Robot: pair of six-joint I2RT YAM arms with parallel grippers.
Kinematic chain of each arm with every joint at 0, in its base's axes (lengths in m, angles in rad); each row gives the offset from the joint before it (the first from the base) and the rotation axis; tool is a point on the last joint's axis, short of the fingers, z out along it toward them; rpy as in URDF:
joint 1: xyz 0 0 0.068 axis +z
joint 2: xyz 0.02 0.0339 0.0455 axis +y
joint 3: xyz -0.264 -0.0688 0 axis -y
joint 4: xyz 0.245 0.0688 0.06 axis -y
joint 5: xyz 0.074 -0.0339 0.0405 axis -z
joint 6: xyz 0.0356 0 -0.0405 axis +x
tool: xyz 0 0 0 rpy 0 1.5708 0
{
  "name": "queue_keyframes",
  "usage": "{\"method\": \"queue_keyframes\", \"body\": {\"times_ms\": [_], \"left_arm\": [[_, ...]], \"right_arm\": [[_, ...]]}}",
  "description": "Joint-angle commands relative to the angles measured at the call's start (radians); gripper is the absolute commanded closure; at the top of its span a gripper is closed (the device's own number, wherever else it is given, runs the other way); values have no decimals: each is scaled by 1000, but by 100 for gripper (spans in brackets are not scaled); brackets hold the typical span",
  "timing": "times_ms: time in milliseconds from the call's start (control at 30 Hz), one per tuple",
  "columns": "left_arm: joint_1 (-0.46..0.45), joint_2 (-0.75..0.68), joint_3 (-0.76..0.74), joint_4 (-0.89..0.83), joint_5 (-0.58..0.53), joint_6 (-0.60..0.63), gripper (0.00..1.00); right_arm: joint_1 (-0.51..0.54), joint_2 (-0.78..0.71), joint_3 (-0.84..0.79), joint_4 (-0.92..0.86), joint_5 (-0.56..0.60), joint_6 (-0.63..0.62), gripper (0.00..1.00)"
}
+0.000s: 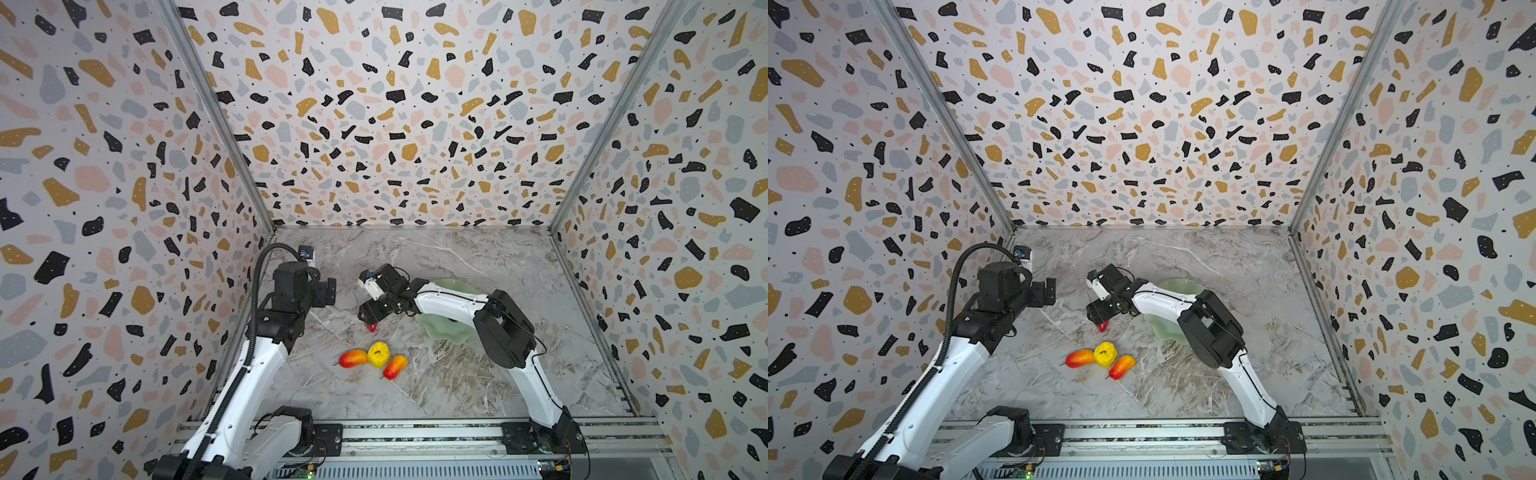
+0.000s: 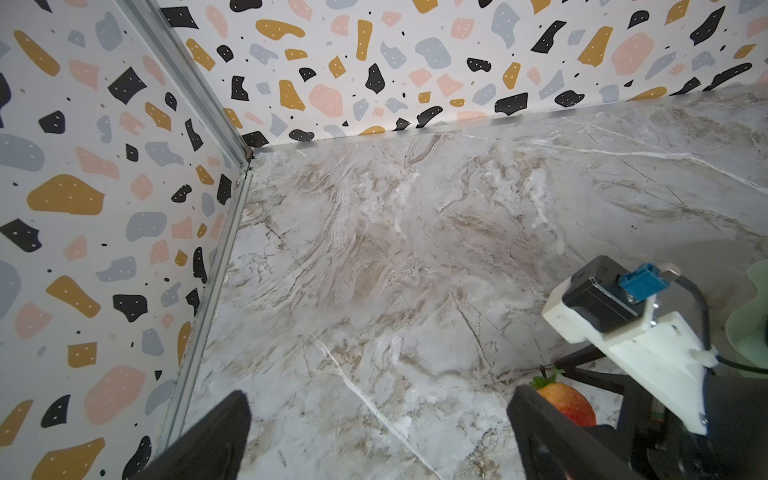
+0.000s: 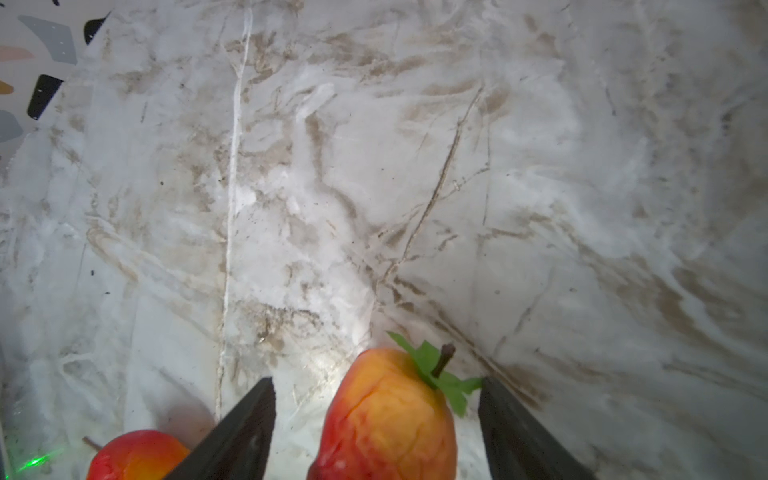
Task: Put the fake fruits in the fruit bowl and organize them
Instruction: 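Close the right gripper on the peach and lift it, then carry the peach into the green bowl and open the right gripper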
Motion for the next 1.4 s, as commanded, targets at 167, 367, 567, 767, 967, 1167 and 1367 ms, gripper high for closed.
{"method": "queue_keyframes", "body": {"times_ms": [167, 367, 567, 767, 967, 1167, 1367], "left_arm": [[6, -21, -10, 30, 15, 10, 0], [6, -19, -10, 30, 17, 10, 0], [6, -22, -10, 30, 15, 12, 0], [6, -23, -12, 30, 12, 12, 0], [6, -15, -10, 30, 12, 11, 0], [6, -9, -9, 28, 12, 12, 0], [6, -10, -12, 31, 11, 13, 0]], "right_arm": [[-2, 6, 33, -18, 17, 3, 36], [-3, -10, 48, -36, 38, -26, 52], [-52, -129, 24, -31, 40, -82, 56], [-157, -322, -125, 3, 91, -144, 56], [-274, -481, -332, 14, 142, -169, 56], [-316, -532, -464, 22, 181, -200, 56], [-317, -501, -519, 47, 174, -199, 56]]}}
